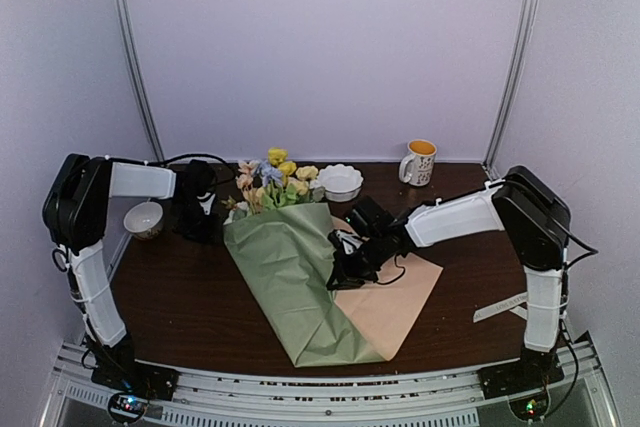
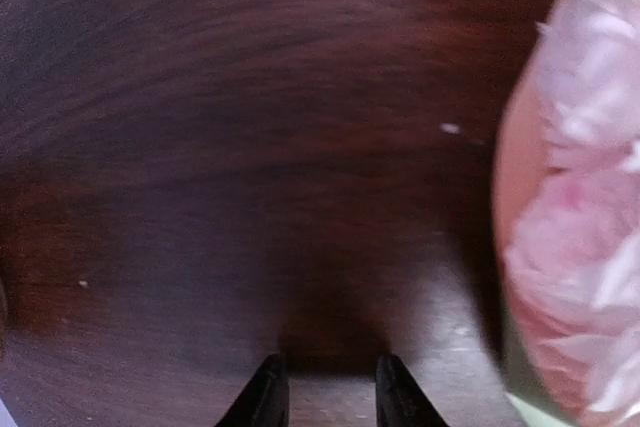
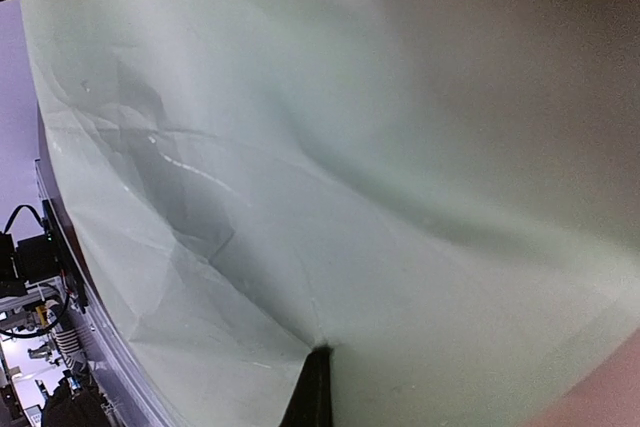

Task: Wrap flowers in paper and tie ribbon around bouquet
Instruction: Press the fold line of the 2/3-folded wrapping paper, then pick up the two-thirds-folded wrapping paper from the center of the board.

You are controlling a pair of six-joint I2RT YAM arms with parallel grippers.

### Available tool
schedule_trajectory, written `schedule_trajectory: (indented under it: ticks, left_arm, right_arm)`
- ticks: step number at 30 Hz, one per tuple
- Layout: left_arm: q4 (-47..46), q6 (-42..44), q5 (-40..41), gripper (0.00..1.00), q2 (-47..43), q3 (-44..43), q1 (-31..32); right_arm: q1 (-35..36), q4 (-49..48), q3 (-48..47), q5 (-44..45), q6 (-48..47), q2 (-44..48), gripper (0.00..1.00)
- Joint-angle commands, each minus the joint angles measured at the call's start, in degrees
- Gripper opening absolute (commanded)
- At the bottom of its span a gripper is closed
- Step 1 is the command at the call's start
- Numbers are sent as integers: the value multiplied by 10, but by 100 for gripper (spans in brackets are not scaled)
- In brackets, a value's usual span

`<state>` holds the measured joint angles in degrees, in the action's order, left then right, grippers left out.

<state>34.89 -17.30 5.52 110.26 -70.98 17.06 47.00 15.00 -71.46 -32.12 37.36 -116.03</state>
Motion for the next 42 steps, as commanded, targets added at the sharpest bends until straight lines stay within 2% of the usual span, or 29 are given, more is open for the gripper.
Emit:
schedule_trajectory:
  ticks: [1,4,6,11,15,18,22,26,30,33,38,40,42]
  left_arm:
    - [-8,-17,32,34,-39,12,-17]
    - [-43,-27,28,34,-121,58,-7]
    - [-49,-33,44,34,-172,84,23]
    - [-62,-1,60,37,-223,94,181]
    - [-109,-4,-9,38,-194,87,261]
    - [-123,11,-28,39,-138,56,303]
    - [-122,13,-64,39,-49,13,320]
    - [-123,-9,-74,39,-8,10,321]
    - [-129,-21,-70,39,-3,30,321]
    - [-130,-20,-72,39,-1,33,322]
    - [-129,-12,-72,39,-2,27,322]
    - [-127,-8,-73,39,-2,22,322]
    - [-126,-7,-72,39,-1,16,322]
  right_arm:
    - [3,-24,26,4,23,21,0]
    - [3,-29,32,9,23,29,0]
    - [3,-37,36,12,25,32,1]
    - [3,-40,34,19,24,37,5]
    - [3,-32,23,37,20,40,8]
    - [3,-34,24,55,23,44,11]
    - [3,-34,31,76,29,62,16]
    - [3,10,28,133,7,89,21]
    - [14,113,11,284,-28,133,25]
    - [35,200,7,433,-51,182,34]
    - [81,351,12,776,-77,270,47]
    - [82,393,11,870,-58,294,64]
    - [81,419,-2,889,-51,313,84]
